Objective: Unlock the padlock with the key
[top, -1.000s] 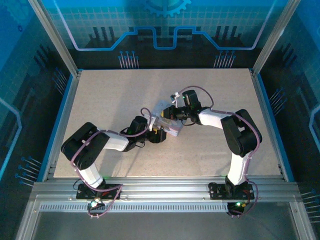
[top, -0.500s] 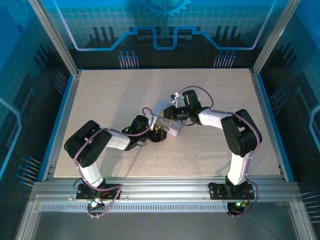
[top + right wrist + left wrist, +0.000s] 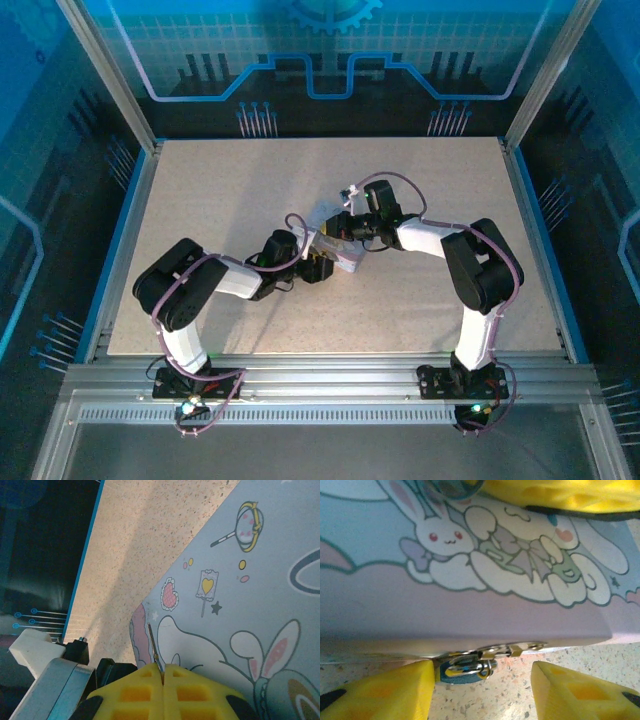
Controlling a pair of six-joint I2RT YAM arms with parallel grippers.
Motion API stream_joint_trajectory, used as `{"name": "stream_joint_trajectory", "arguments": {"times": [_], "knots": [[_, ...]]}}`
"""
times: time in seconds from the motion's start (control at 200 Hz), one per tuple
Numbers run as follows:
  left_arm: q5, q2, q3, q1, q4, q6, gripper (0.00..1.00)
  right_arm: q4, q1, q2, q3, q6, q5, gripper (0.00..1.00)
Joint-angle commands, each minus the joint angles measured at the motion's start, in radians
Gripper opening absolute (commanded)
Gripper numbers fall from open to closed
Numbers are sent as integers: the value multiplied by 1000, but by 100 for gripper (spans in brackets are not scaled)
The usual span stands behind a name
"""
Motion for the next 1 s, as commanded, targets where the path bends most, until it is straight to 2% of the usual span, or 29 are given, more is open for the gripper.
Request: {"name": "stream_joint_trajectory", "arguments": {"times": [0.0,0.49,0.995], "knots": [[38,19,-8,2,49,-23,53,-171,30,54,-46,12,49,8],[36,43,-24,-6,124,-120,47,-168,34,41,-55,17,53,8],[-3,61,-1,-46,107,-153,44,-162,37,42,-55,20,53,8]]}}
